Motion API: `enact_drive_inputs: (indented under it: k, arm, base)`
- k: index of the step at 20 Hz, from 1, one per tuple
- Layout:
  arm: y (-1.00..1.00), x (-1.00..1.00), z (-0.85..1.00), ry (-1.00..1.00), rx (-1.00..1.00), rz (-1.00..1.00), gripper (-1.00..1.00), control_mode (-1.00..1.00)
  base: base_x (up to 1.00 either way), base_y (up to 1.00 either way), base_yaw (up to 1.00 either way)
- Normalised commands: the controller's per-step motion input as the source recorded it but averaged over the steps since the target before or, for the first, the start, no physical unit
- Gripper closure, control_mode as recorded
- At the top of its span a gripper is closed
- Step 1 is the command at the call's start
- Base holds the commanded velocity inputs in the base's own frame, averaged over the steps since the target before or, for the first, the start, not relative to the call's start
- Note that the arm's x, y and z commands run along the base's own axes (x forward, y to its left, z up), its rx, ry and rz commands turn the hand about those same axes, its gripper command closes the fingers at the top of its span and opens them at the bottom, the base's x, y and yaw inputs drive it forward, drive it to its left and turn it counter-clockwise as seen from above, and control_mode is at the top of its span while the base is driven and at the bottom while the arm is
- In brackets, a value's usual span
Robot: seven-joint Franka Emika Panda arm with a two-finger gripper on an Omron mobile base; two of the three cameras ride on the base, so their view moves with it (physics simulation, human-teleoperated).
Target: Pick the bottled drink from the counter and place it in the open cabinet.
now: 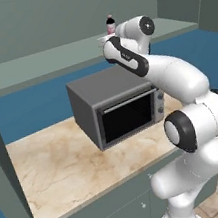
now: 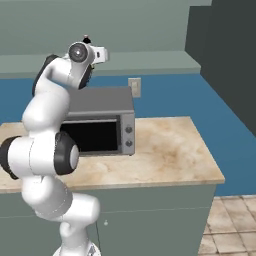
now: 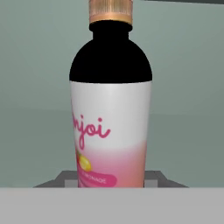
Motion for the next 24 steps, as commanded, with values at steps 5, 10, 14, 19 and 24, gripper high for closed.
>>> enact_drive_inputs:
  k: [5, 10, 14, 19, 24]
  arm:
    - [0.00, 0.58, 0.00, 0.00, 0.00, 0.00, 1.00, -1.00]
    - [0.00, 0.48, -0.09, 0.00, 0.00, 0.00, 1.00, -1.00]
    - [0.00, 0.33, -0.29, 0.00, 0.00, 0.00, 1.00, -1.00]
    - [0.00, 0.22, -0.42, 0.00, 0.00, 0.00, 1.00, -1.00]
    - [0.00, 0.14, -0.42, -0.02, 0.00, 0.00, 1.00, -1.00]
  base:
    - [0.00, 0.00, 0.00]
    - [0.00, 0.00, 0.00]
    - [0.00, 0.00, 0.00]
    - [0.00, 0.00, 0.00]
    - [0.00, 0.00, 0.00]
